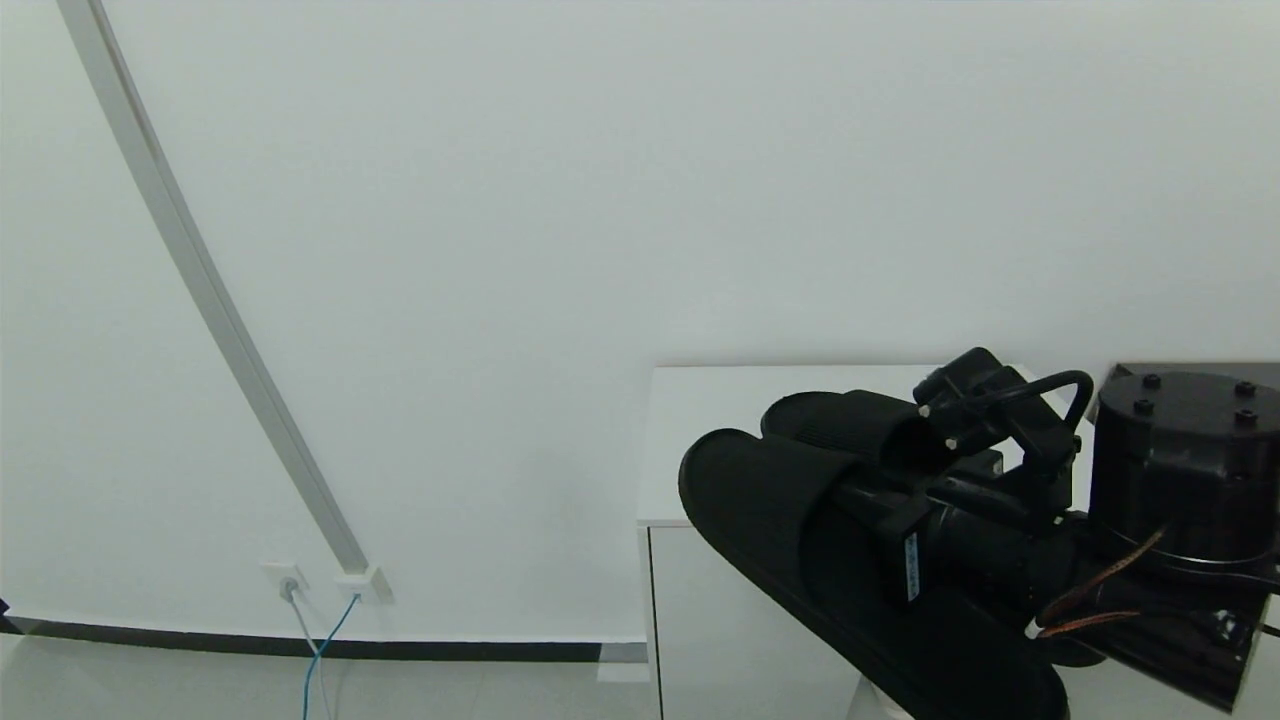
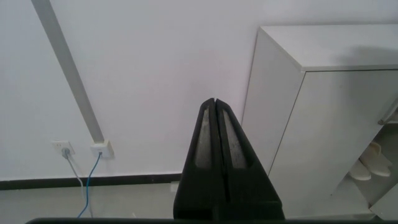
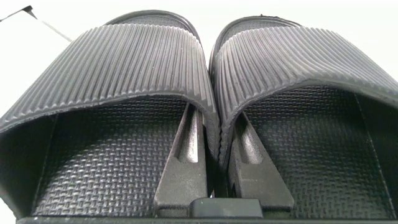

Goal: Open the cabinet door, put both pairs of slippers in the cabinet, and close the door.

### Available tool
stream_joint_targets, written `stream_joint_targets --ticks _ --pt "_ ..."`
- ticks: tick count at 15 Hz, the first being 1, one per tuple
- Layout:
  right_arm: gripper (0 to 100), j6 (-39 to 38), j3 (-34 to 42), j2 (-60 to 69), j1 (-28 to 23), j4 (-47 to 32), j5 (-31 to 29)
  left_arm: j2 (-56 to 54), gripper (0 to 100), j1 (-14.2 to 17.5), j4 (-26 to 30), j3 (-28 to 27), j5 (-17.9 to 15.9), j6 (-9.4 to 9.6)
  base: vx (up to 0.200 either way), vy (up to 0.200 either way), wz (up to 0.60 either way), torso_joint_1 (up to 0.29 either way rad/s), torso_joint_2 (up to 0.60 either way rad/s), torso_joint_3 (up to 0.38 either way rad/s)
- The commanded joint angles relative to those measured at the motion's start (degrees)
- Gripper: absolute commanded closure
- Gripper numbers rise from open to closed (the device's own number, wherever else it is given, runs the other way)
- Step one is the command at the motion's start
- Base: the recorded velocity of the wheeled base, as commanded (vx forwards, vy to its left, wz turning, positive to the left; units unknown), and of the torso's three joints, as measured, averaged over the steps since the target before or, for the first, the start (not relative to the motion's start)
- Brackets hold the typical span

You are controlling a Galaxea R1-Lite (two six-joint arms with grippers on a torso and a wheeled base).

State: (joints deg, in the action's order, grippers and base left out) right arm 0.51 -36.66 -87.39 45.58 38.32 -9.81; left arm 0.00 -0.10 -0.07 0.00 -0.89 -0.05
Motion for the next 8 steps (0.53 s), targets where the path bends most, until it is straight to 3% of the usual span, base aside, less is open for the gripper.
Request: stream_joint_targets --ticks 1,6,8 --pt "100 0.0 0.1 0.0 0.0 0.0 0.0 0.0 100 0.0 0.0 0.0 0.0 -0.04 -0.200 0.000 0.00 0.002 0.00 -0.002" --pt "100 0.0 0.8 0.1 0.0 0.1 0.0 0.0 100 0.0 0.0 0.0 0.0 -0.04 -0.200 0.000 0.00 0.003 0.01 0.000" --pt "100 0.0 1.0 -0.1 0.0 0.1 0.0 0.1 100 0.0 0.0 0.0 0.0 -0.04 0.000 0.000 0.00 0.000 0.00 0.000"
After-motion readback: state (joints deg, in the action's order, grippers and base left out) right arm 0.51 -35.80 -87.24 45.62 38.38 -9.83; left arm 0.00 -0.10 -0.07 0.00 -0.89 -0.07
